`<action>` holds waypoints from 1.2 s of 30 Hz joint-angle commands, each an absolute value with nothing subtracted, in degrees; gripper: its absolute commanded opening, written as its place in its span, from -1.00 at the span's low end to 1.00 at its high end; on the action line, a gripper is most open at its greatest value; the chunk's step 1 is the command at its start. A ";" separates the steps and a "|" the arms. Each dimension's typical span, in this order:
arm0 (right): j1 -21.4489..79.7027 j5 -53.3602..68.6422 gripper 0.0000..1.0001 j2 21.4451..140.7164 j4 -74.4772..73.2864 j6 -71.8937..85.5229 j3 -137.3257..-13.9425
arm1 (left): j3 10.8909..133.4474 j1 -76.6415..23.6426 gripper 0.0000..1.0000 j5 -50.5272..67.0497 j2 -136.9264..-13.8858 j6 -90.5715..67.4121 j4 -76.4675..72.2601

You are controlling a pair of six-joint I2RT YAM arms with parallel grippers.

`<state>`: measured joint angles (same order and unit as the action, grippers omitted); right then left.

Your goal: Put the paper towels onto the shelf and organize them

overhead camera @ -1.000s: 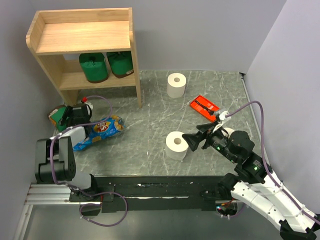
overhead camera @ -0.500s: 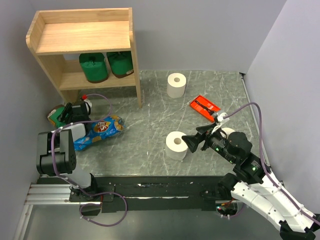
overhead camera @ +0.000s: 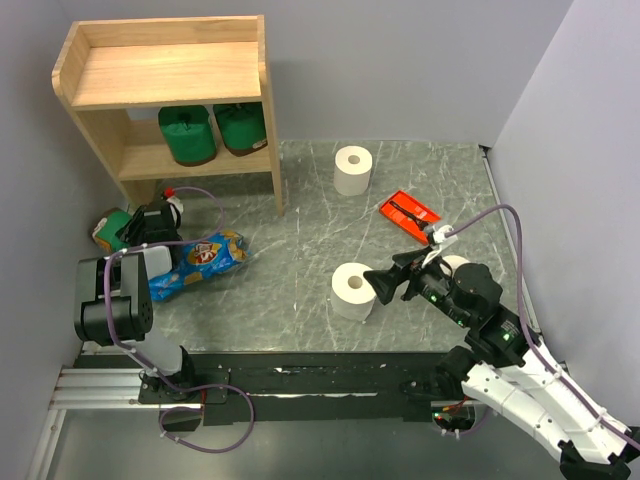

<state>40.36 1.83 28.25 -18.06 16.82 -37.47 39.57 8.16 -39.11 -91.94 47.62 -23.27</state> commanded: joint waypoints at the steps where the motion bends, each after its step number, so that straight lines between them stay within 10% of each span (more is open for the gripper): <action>1: 40.52 0.44 0.99 26.90 -16.35 16.43 -37.97 | 41.13 7.30 -0.12 -41.92 -91.76 49.31 -28.83; 36: 40.52 1.05 0.99 13.36 -29.80 22.50 -46.67 | 66.79 5.01 -0.44 -13.01 -59.15 1.41 26.10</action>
<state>40.36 0.95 13.91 -29.50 20.99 -44.36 60.47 5.15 -16.75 -61.60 8.47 25.61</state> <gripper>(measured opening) 0.994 0.386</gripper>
